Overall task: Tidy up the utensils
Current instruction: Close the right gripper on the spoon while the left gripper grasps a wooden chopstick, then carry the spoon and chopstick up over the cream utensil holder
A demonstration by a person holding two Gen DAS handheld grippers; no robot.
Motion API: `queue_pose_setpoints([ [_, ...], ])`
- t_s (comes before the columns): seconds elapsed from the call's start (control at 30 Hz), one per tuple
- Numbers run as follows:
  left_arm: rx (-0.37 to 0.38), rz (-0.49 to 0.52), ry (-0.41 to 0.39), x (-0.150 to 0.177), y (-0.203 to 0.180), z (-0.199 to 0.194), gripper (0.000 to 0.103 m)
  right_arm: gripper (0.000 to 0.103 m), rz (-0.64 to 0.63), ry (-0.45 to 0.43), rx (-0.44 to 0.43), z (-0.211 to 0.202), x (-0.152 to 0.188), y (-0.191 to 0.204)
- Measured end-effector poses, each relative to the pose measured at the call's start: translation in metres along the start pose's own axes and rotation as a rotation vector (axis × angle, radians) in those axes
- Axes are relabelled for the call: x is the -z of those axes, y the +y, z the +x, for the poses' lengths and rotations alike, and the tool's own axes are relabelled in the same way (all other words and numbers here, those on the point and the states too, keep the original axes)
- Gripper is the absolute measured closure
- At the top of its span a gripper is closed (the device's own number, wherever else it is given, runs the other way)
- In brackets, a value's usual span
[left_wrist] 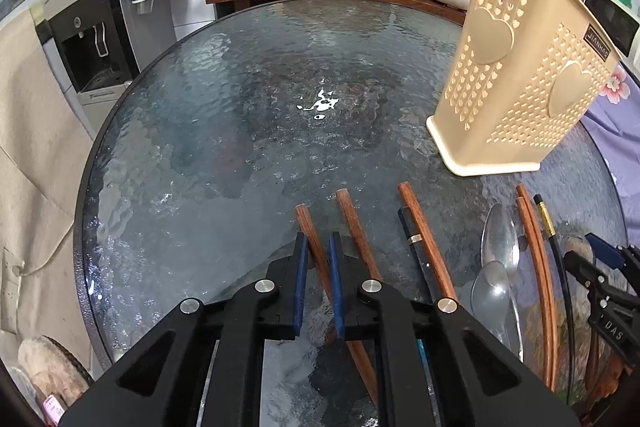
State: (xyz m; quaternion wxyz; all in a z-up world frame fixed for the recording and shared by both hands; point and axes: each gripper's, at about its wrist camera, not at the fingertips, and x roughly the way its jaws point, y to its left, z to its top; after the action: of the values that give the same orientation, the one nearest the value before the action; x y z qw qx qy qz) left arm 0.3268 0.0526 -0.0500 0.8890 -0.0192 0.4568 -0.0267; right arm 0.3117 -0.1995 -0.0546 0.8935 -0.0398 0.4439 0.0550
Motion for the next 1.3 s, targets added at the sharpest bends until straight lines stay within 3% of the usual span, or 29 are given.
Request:
queue_pose_setpoints([
  [0.43, -0.002, 0.007, -0.010, -0.008, -0.014, 0.003, 0.095, 0.055, -0.007, -0.017, -0.016, -0.002, 0.000, -0.003],
  [0.6, -0.007, 0.018, -0.071, -0.010, -0.020, -0.020, 0.095, 0.055, -0.009, -0.051, -0.043, -0.010, -0.001, -0.006],
  [0.97, 0.073, 0.064, -0.249, -0.016, -0.037, -0.101, 0.096, 0.055, 0.011, -0.170, -0.172, -0.066, -0.014, -0.016],
  [1.3, 0.104, 0.089, -0.348, -0.018, -0.044, -0.146, 0.096, 0.055, -0.053, -0.259, -0.184, -0.109, -0.020, -0.005],
])
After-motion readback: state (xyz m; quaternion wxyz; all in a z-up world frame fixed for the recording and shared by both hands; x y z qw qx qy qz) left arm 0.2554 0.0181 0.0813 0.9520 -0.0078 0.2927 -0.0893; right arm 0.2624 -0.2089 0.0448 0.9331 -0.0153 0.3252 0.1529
